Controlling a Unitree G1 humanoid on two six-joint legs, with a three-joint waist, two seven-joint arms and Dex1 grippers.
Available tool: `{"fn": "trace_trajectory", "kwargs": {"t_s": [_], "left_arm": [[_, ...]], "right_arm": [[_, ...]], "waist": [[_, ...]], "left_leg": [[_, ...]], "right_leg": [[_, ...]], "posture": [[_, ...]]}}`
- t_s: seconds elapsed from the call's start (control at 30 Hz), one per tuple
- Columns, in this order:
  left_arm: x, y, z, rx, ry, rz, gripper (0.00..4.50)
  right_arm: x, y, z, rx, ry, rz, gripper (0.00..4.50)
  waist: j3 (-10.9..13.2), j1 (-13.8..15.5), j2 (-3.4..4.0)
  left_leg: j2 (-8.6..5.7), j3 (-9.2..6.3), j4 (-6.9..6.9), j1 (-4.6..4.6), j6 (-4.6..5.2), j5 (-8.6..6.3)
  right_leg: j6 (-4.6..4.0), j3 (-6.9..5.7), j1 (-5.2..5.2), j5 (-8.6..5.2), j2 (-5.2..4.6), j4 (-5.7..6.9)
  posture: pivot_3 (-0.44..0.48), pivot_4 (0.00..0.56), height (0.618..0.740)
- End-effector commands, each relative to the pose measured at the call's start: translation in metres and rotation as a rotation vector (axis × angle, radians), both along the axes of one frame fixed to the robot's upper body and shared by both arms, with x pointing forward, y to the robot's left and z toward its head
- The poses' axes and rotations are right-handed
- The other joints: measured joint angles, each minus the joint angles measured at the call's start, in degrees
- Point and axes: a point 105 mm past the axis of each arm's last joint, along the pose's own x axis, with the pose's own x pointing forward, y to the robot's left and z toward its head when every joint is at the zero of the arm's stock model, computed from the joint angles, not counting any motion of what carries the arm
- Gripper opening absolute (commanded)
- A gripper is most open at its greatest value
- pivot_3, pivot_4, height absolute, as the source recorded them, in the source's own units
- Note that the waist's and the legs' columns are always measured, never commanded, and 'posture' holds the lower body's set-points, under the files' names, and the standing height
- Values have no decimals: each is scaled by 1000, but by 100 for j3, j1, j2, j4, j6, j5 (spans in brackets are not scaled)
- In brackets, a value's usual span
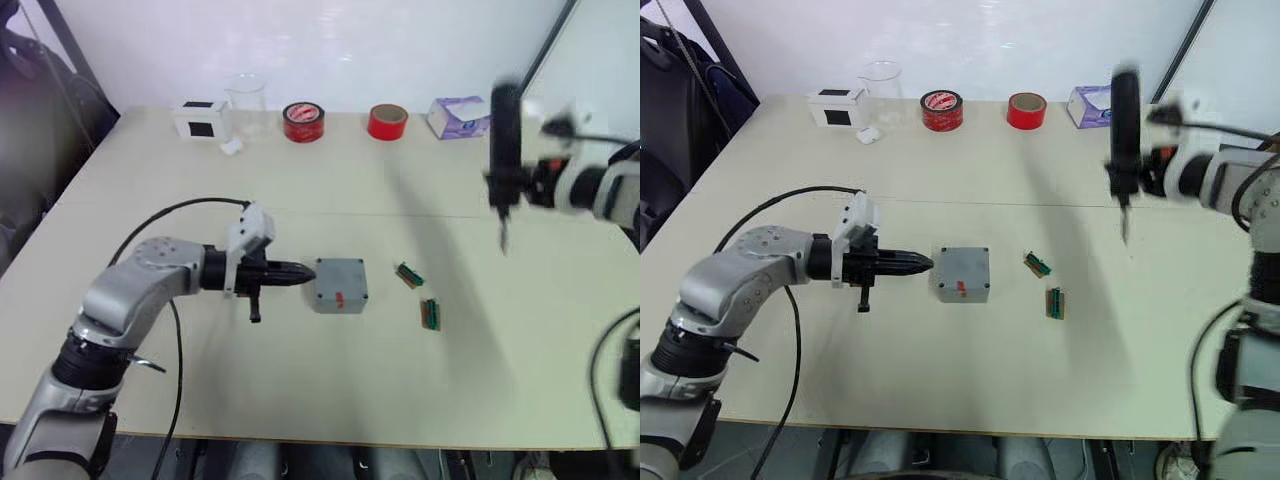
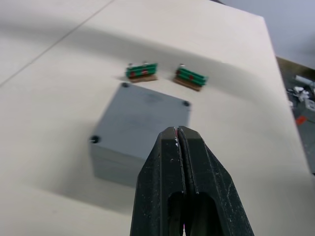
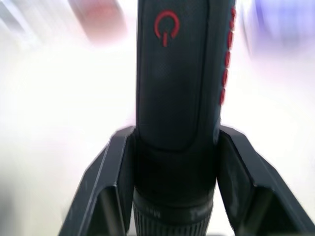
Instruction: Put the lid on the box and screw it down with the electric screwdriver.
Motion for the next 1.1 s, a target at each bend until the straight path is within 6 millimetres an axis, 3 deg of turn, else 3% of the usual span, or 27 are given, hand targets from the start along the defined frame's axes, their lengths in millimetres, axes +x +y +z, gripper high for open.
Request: {"fn": "trace_trajectory", "kwargs": {"t_s": [0.03, 0.13, 0.2, 0.43, 0.9, 1.1], "left_arm": [[8, 0, 8, 14, -43, -19, 0], [18, -11, 12, -1, -34, -39, 0], [20, -14, 10, 28, -53, -59, 0], [24, -29, 0, 49, -88, -98, 0], [33, -40, -35, 146, -106, -84, 0], [33, -44, -35, 140, -115, -86, 0]], "right_arm": [[-26, 24, 30, 161, -254, 64, 1769], [-45, 78, 8, 225, -328, 203, 1769], [-53, 98, -6, 225, -335, 226, 1769], [-65, 130, -33, 237, -353, 275, 1769], [-55, 132, -62, 126, -347, 229, 1769], [-54, 129, -69, 116, -330, 221, 1769]], "waist": [[2, 31, 4], [1, 50, 5], [1, 33, 5], [3, -18, 10], [2, -19, 9], [2, -14, 9]], "left_leg": [[7, 1, -4, -1, -14, 8], [6, 2, -23, -2, -41, 24], [-6, 3, -28, -4, -47, 27], [-19, 9, -22, 0, -47, 28], [-18, 6, -23, 2, -49, 30], [-18, 6, -23, 4, -50, 30]], "right_leg": [[-1, -1, -4, 0, 7, 0], [-2, -5, -7, 0, 4, -2], [-3, -4, -9, 1, -10, -1], [-3, 4, -10, 2, -19, 4], [-4, 4, -8, 2, -17, 5], [-4, 4, -7, 2, -17, 7]], "posture": [[0, 150, 740], [0, 150, 740], [0, 150, 740], [0, 150, 740], [0, 150, 740], [0, 150, 740]]}}
